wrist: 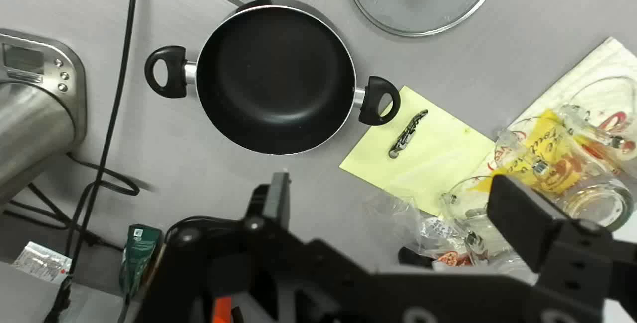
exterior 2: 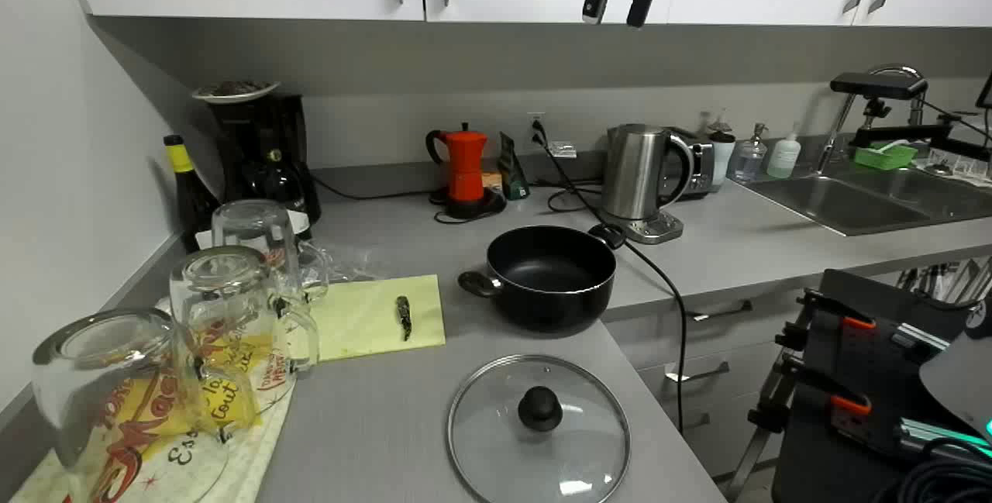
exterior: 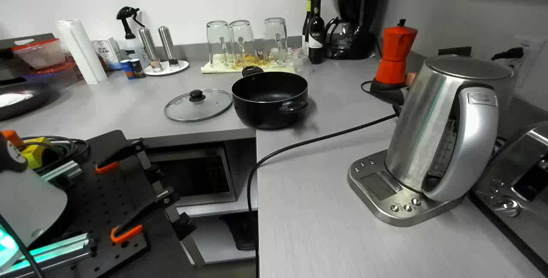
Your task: Pick up the lid and put it on the pot
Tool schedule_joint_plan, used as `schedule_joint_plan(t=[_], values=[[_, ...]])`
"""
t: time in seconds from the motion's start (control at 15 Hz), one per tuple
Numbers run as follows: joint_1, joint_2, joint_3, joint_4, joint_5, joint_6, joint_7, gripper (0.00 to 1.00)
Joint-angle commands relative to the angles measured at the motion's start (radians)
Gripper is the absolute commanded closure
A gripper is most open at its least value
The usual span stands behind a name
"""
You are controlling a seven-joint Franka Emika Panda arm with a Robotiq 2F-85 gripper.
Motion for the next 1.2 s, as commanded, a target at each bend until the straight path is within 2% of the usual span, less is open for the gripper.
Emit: schedule_joint_plan(t=[0.0,0.73,1.13], values=[[0.019,0.003,-0.016,0.004,-0.007,-0.002,0.005,0.00],[0.019,0.002,-0.016,0.005,-0.007,-0.002,0.005,0.00],[0.043,0.152,-0.006,-0.029,-0.045,0.044,-0.058,0.00]])
